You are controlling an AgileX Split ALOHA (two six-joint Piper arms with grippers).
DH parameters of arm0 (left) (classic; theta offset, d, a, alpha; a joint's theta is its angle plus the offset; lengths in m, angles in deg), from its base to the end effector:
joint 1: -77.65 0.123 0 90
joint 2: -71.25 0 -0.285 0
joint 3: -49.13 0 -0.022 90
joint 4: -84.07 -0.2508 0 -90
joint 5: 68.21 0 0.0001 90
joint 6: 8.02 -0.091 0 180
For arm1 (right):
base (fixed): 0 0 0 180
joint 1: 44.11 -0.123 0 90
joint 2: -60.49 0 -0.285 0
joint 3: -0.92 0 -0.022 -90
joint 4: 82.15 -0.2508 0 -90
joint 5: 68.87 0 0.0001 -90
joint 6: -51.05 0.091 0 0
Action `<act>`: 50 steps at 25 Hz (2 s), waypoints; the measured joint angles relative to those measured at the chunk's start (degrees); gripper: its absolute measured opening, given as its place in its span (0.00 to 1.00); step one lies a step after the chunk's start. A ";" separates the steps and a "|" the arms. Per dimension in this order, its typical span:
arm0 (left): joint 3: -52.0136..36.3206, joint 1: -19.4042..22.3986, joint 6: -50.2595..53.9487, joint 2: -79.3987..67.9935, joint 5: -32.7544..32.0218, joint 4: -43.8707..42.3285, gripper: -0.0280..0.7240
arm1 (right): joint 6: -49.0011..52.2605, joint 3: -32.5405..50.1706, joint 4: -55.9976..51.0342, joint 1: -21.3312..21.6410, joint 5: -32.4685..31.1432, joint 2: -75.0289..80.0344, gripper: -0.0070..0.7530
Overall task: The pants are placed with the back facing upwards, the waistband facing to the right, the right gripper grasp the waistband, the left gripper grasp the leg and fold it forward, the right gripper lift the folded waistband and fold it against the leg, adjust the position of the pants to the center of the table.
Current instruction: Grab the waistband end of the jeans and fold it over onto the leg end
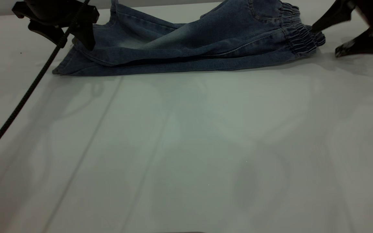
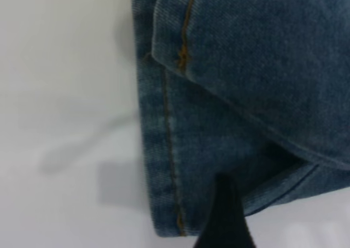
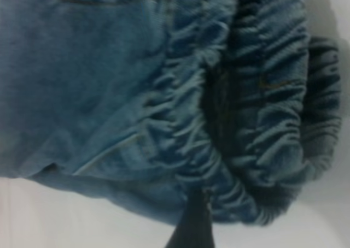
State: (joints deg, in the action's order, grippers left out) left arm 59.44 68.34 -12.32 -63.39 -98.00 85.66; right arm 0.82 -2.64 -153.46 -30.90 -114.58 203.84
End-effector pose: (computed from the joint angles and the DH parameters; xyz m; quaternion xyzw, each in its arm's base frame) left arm 0.4532 -0.0756 0.1206 0.1054 0.9689 -0.0192 0.2233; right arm 0.4351 -0.0387 0.0538 0.1469 0.9050 0.3584 0.1757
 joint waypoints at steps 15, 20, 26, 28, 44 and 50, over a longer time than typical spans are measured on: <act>0.40 -2.12 -0.05 0.00 2.33 0.41 0.71 | -19.28 -0.11 -21.65 -5.78 2.30 4.38 0.77; 0.40 -5.45 -0.05 0.00 5.36 0.37 0.71 | -19.94 -0.11 -23.35 -7.97 5.78 4.49 0.55; 0.40 -9.38 -0.05 -0.06 10.43 0.37 0.71 | -21.45 -0.11 -25.70 -8.16 6.45 4.81 0.10; 0.40 -10.30 -0.05 -0.25 11.85 0.37 0.71 | -21.56 -0.11 -25.63 -8.16 5.75 4.81 0.08; 0.40 -12.57 2.03 -8.44 24.30 0.60 0.71 | -14.77 -0.11 -12.68 -5.69 -2.75 -8.80 0.08; 0.51 -16.42 2.73 -9.71 25.28 0.38 0.71 | -13.86 -0.05 -10.15 -5.69 -3.69 -12.50 0.08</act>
State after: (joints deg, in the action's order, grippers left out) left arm 59.95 51.91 -9.59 -73.10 -72.72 86.04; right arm -13.04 -2.69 -163.61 -36.59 -118.27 191.34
